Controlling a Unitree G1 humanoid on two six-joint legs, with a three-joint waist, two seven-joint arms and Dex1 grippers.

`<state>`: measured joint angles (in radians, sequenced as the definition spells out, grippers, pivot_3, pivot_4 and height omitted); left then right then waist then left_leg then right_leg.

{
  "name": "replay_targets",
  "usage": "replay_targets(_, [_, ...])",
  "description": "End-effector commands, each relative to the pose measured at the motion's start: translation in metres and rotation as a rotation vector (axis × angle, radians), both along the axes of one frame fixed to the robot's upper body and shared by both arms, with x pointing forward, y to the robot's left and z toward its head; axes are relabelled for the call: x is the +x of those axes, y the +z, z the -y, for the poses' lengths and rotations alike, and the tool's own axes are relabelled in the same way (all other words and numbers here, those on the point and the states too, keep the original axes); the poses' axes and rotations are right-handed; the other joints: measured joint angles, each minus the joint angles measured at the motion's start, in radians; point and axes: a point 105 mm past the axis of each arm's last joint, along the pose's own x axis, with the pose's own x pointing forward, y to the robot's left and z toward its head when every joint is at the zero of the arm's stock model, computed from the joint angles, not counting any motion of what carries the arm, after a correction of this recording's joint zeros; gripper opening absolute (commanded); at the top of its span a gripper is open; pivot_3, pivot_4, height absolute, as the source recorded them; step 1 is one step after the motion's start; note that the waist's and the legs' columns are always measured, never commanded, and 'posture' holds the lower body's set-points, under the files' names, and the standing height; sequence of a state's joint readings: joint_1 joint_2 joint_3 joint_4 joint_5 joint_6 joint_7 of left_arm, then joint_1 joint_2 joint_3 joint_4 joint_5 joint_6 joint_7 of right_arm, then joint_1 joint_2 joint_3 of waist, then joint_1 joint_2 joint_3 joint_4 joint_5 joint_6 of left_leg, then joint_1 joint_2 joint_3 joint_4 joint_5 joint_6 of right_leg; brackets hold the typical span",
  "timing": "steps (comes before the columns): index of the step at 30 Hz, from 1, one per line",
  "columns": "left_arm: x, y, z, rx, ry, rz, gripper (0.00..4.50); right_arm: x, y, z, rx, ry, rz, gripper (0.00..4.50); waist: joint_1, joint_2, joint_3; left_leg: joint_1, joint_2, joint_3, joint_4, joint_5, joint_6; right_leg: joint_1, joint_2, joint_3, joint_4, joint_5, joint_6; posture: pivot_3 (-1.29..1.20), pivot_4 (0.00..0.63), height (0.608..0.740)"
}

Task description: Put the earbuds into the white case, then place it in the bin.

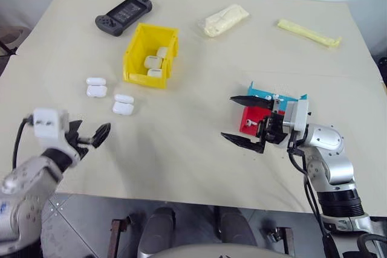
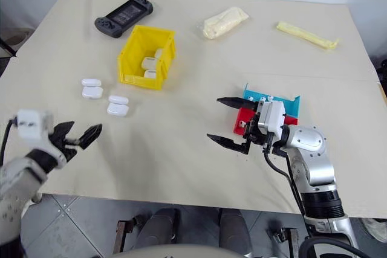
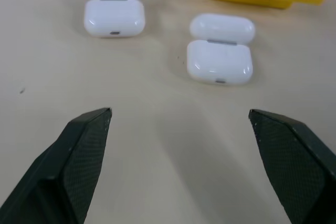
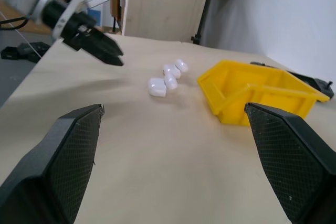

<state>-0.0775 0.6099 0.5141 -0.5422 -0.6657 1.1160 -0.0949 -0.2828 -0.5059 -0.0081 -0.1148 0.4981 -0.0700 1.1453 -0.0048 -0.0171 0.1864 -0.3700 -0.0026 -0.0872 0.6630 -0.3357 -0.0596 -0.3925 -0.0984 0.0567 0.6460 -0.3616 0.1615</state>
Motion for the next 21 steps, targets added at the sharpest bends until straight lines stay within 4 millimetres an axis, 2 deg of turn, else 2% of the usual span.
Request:
replay_targets(1, [0.01, 0.004, 0.012, 0.019, -0.021, -0.16, 4.45, -0.008, 0.007, 0.001, 0.005, -0.004, 0.027, 4.5, -0.002, 0.0, 0.0, 0.0, 0.0, 0.0, 0.0, 0.0, 0.0, 0.0, 0.0, 0.0, 0.001, 0.0, 0.0, 0.0, 0.15, 0.74])
replay_targets(5, [0.03, 0.02, 0.022, 0.001, -0.007, -0.206, 4.45, -0.015, 0.003, -0.003, 0.011, -0.008, 0.012, 4.5, -0.012, 0.0, 0.0, -0.001, -0.001, 0.0, -0.001, 0.0, 0.0, -0.001, 0.0, 0.0, 0.001, 0.0, 0.0, 0.0, 0.15, 0.74])
replay_targets(8, [0.041, 0.015, 0.024, -0.039, -0.01, -0.268, 4.45, -0.018, 0.002, -0.006, 0.021, -0.016, 0.006, 4.5, -0.027, 0.0, 0.0, 0.0, -0.001, 0.0, -0.001, 0.0, -0.001, -0.002, 0.0, 0.0, 0.001, 0.0, 0.0, 0.0, 0.15, 0.74])
replay_targets(11, [0.043, 0.009, 0.014, 0.048, 0.023, -0.33, 4.45, -0.02, 0.003, -0.007, 0.032, -0.029, 0.008, 4.5, -0.035, 0.0, 0.0, 0.0, -0.001, 0.0, -0.001, 0.001, -0.002, -0.003, 0.001, 0.001, 0.001, 0.0, 0.0, 0.0, 0.15, 0.74])
replay_targets(15, [0.046, 0.002, 0.009, 0.052, 0.033, -0.386, 4.45, -0.02, 0.004, -0.008, 0.042, -0.047, 0.016, 4.5, -0.026, 0.0, 0.0, 0.0, -0.001, -0.001, -0.001, 0.001, -0.003, -0.003, 0.001, 0.001, 0.002, 0.0, 0.0, 0.0, 0.15, 0.74])
replay_targets(21, [0.059, -0.002, 0.022, 0.018, -0.01, -0.393, 4.45, -0.022, 0.005, -0.01, 0.061, -0.071, 0.019, 4.5, -0.018, 0.0, 0.0, 0.0, -0.002, -0.002, 0.0, 0.001, -0.003, -0.002, 0.0, 0.001, 0.002, 0.0, 0.0, 0.0, 0.15, 0.74])
